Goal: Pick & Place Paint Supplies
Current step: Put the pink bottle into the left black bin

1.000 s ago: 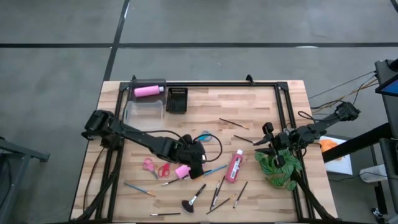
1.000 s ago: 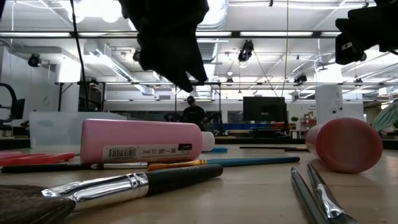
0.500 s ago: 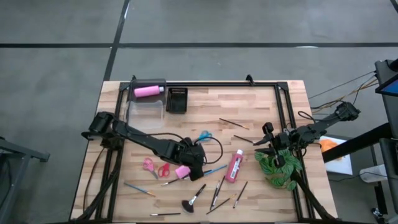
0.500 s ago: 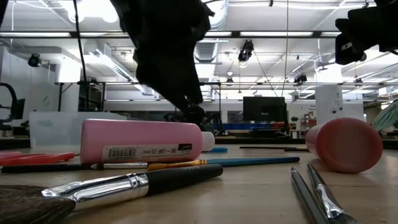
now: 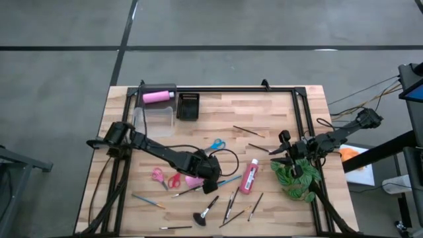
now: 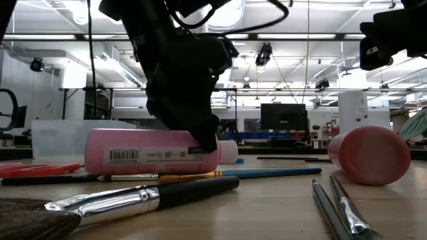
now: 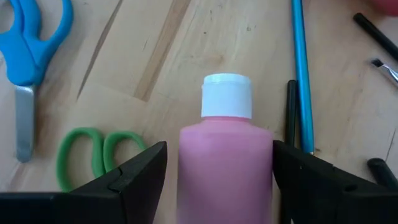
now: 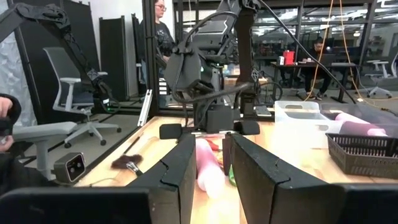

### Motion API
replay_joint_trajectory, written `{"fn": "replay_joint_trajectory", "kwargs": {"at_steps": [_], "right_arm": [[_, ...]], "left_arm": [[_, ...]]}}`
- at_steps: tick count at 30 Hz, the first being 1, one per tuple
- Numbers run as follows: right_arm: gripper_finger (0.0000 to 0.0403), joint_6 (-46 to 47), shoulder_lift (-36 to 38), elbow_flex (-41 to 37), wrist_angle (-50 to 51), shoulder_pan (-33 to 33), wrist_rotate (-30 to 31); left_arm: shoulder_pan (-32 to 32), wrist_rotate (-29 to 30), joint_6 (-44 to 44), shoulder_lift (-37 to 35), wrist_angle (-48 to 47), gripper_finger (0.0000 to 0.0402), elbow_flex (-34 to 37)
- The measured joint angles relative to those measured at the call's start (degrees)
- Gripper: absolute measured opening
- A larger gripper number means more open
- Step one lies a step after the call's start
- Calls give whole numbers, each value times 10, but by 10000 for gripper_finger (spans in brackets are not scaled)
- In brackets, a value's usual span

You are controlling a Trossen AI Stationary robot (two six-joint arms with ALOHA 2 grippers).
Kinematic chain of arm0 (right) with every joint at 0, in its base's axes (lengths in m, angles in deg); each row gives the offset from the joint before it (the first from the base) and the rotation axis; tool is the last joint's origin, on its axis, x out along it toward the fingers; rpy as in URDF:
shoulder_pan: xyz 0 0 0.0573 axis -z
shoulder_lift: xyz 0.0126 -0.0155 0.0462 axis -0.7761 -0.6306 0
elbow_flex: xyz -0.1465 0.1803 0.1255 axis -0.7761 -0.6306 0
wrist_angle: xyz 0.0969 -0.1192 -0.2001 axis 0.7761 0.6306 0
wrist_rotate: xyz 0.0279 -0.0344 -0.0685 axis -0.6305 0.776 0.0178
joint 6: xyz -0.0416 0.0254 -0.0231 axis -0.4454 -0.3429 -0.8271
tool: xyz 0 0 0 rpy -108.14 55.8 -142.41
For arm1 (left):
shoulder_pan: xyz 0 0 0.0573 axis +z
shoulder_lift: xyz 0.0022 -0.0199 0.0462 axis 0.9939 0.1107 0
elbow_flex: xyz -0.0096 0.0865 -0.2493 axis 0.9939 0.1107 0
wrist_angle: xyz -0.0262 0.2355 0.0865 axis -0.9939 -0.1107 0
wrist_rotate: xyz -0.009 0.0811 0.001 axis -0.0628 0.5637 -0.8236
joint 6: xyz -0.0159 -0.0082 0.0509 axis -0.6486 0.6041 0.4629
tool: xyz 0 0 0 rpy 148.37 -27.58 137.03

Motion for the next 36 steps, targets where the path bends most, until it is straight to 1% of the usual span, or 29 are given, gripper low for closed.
{"fn": "replay_joint_trajectory", "kwargs": {"at_steps": [8, 15, 24, 26, 33, 36], "right_arm": [[97, 0, 0, 0, 3, 0, 0], [97, 0, 0, 0, 3, 0, 0], [97, 0, 0, 0, 3, 0, 0], [97, 0, 0, 0, 3, 0, 0], [97, 0, 0, 0, 3, 0, 0], [97, 0, 0, 0, 3, 0, 0]], "left_arm": [[4, 0, -5, 1, -8, 281, 0], [7, -25, -21, 6, -17, 280, 1], [11, -28, -22, 5, 7, 277, 20], [11, -29, -22, 5, 8, 267, 20], [12, -30, -22, 5, 11, 198, 20], [12, -30, -21, 4, 11, 188, 20]]}}
